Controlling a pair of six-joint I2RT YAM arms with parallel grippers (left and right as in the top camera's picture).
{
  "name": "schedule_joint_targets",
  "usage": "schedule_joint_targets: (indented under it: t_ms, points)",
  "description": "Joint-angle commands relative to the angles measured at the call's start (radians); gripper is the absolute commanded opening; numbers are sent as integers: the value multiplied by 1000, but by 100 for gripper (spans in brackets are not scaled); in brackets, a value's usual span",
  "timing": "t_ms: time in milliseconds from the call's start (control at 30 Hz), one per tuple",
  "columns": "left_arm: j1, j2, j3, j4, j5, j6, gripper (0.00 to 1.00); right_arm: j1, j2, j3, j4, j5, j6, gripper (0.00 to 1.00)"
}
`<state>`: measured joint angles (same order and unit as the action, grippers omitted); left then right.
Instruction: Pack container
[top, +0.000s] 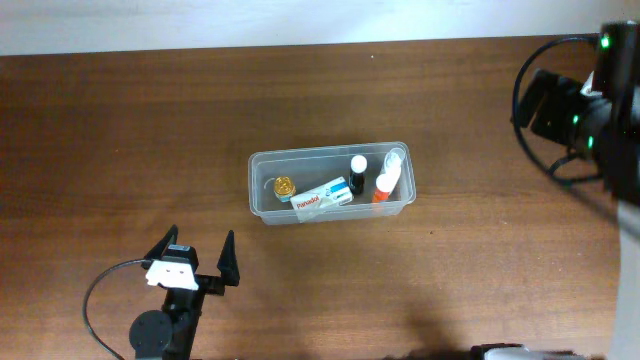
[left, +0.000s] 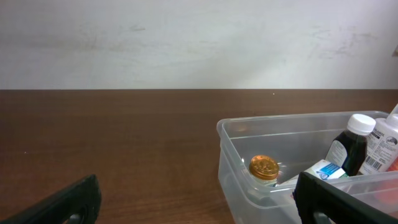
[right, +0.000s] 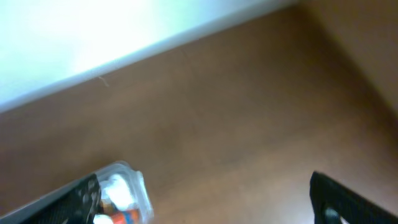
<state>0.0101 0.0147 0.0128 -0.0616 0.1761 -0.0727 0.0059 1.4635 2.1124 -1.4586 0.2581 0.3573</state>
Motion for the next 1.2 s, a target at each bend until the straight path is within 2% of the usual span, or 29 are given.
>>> schedule_joint_targets:
  t_ms: [0, 367, 733, 967, 1167]
  points:
    - [6, -10, -4, -3, -4, -2, 99, 67, -169, -211, 174, 32, -106, 99]
    - [6, -10, -4, -3, -4, -2, 99, 66, -682, -945, 698, -98, -216, 98]
    - [6, -10, -4, -3, -5, -2, 99, 65, -1165, -1573, 1161, -179, -215, 98]
    - [6, -10, -4, -3, -5, -2, 99, 65, -1355, -1860, 1383, -233, -207, 98]
    - [6, -10, -3, -3, -5, -2, 99, 65, -1428, -1976, 1436, -242, -158, 99]
